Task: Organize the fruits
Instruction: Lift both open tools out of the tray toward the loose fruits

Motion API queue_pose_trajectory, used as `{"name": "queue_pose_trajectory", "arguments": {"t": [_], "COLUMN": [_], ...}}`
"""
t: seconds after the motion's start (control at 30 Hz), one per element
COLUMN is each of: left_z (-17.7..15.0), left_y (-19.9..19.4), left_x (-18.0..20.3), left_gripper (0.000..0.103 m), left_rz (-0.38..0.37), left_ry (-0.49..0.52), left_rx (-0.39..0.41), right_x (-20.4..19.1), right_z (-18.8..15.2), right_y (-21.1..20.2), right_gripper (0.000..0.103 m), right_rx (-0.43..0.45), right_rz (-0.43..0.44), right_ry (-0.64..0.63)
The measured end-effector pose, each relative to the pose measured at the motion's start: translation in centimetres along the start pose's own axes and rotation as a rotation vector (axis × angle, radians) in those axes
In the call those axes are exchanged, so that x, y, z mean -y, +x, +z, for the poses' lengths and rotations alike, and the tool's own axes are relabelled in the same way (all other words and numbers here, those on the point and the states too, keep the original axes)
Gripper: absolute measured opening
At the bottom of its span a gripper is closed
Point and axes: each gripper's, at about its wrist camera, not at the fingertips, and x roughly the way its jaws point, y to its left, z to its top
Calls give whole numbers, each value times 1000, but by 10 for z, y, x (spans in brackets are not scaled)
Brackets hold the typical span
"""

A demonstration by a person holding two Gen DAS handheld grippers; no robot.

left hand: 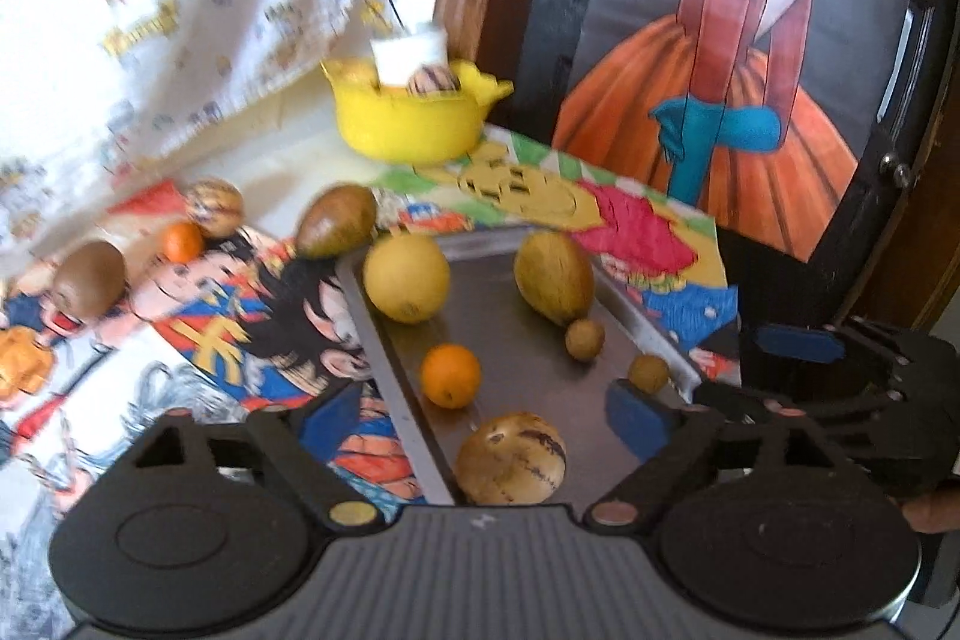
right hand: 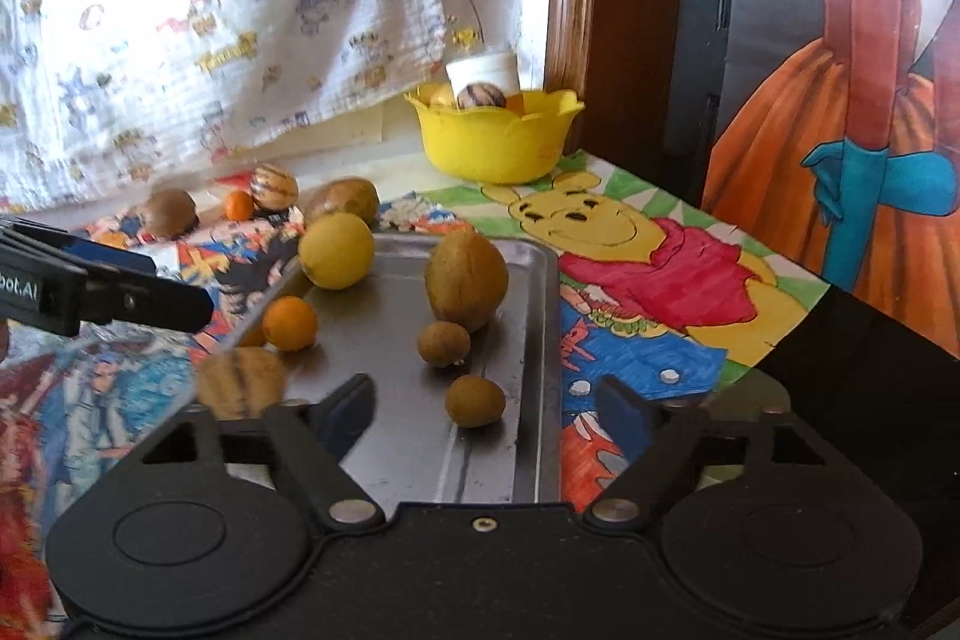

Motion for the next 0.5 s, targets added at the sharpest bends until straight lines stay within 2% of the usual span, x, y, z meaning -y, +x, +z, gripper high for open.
{"name": "queue_pose_trajectory", "arguments": {"t": [0.03,0.2,0.33,0.5], "left_z": [1,1,-3,-15], "left_y": [-7,-40,-62,-87], "left_x": [-1,-8,-17,-31], "left_gripper": [102,103,103,103], "left_rz": [3,27,49,94], "left_ry": [6,27,38,53], "left_rx": [14,52,43,18], "right_x": [-1,-12,-26,-47], "right_z": [1,7,12,12], "right_y": [-7,-42,-64,-79], "right_gripper": [93,102,102,102], "right_rx": [6,18,4,-57], "right_rz": [1,18,21,41], "right_ry": [8,23,27,59]}}
